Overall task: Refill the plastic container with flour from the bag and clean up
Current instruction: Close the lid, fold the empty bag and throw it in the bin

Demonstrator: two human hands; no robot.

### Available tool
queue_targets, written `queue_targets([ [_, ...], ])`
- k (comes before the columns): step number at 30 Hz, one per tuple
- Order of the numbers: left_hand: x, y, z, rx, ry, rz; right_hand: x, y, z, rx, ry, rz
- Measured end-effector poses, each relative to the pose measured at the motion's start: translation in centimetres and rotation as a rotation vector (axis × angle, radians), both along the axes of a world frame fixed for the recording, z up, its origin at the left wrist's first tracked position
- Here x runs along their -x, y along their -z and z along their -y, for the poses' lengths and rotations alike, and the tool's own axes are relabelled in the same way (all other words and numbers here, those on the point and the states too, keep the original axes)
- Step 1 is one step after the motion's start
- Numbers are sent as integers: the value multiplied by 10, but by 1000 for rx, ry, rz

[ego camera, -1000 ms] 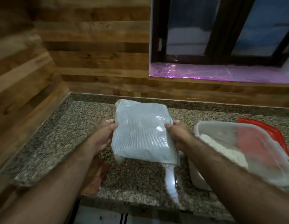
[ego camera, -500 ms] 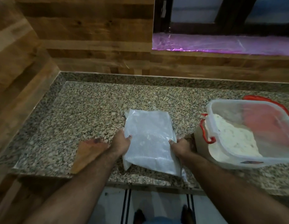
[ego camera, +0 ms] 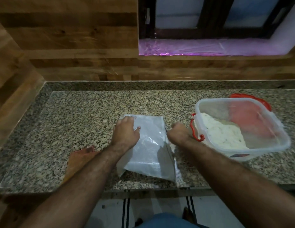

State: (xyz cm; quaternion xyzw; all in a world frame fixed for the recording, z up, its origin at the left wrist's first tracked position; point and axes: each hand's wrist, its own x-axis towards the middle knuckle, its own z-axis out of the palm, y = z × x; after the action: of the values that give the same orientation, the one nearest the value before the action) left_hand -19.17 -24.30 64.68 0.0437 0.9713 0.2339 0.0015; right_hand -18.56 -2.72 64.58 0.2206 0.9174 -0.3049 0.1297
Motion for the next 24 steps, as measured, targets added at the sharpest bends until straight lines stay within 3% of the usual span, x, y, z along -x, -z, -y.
queue_targets([
  [6,-2,-69,-82,-321,270,-214,-2,-113,-59,26,-47,-285],
  [11,-29,-93,-177,-322,547,-270,-15,-149,-180,-52,77,-428],
  [17,-60,-78,-294,-210,687,-171,-27,-111,-338,-148,192,-326],
  [20,-72,-66,-344,-99,593,-53,-29,-73,-405,-57,200,-234],
  [24,-79,-53,-381,75,425,18,-30,-15,-459,-60,-16,-90],
])
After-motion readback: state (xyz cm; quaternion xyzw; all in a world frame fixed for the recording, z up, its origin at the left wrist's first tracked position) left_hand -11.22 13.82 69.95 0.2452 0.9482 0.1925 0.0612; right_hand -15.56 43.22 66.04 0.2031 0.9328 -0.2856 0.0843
